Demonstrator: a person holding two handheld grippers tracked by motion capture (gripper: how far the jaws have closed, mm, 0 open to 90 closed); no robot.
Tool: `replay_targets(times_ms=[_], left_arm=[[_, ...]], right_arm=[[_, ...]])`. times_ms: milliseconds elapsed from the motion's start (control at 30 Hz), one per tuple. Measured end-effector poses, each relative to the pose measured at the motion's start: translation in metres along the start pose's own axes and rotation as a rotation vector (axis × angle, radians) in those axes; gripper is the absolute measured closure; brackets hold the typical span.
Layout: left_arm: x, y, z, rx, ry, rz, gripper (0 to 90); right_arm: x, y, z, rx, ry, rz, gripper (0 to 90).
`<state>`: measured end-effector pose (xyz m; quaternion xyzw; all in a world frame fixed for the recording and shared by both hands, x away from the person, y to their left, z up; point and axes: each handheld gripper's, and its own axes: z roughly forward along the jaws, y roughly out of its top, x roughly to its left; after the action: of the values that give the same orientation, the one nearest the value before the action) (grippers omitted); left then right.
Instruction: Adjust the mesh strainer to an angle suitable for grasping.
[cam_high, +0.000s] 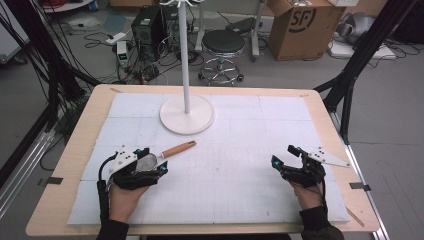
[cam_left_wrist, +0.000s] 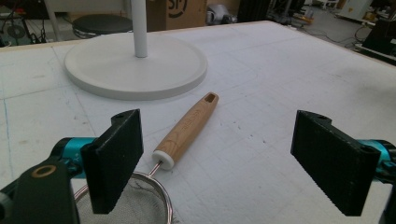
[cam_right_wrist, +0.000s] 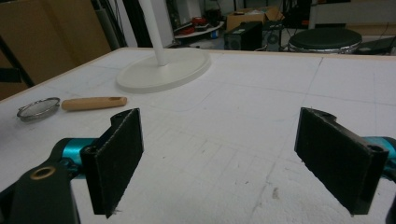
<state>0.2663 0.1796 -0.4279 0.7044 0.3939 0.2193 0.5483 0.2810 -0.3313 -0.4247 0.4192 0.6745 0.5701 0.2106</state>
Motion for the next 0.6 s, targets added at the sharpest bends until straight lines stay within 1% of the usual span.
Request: replay_targets(times_ms=[133,167,200,300,367,400,433,467,500,533,567,600], left_arm=[[0.000,0.001,0.001,-0.003,-0.006,-0.011,18.5],[-0.001,0.001,0.001,0.003,0.000,-0.009,18.5],[-0.002,0.001,0.003,0.015,0.009,-0.009,20.9],[-0.004,0.002,0.005,0.023,0.010,-0.016,31.5],[-0.006,0.002,0.008,0.039,0.007,-0.015,39.2],[-0.006,0.002,0.008,0.039,0.007,-0.015,39.7],[-0.007,0.003,0.009,0.043,0.016,-0.009,39.9],[-0.007,0.003,0.010,0.047,0.017,-0.003,41.7],[-0.008,0.004,0.011,0.045,0.009,-0.004,41.7],[-0.010,0.004,0.011,0.048,0.009,-0.002,44.7],[-0.011,0.005,0.012,0.057,0.018,0.001,46.6],[-0.011,0.005,0.014,0.062,0.013,0.000,47.7]], right_arm=[[-0.001,0.000,0.000,0.003,-0.003,-0.002,14.8],[-0.001,0.000,0.000,0.003,-0.003,-0.002,14.8],[-0.001,-0.001,0.001,0.002,-0.002,-0.004,14.8],[0.000,-0.001,0.000,-0.008,0.007,0.000,14.8],[0.000,-0.001,0.000,-0.010,0.003,-0.002,14.8],[0.000,-0.001,0.001,-0.009,0.001,-0.006,14.8],[0.000,-0.001,0.001,-0.006,0.002,-0.002,14.8],[0.000,-0.001,0.001,-0.005,0.004,0.000,14.7],[0.000,-0.001,0.001,-0.005,0.004,0.000,14.7],[0.000,-0.001,0.001,-0.008,0.009,-0.002,14.8],[0.001,-0.001,0.001,-0.011,0.009,-0.004,14.8],[0.001,-0.001,0.001,-0.010,0.009,-0.005,14.8]])
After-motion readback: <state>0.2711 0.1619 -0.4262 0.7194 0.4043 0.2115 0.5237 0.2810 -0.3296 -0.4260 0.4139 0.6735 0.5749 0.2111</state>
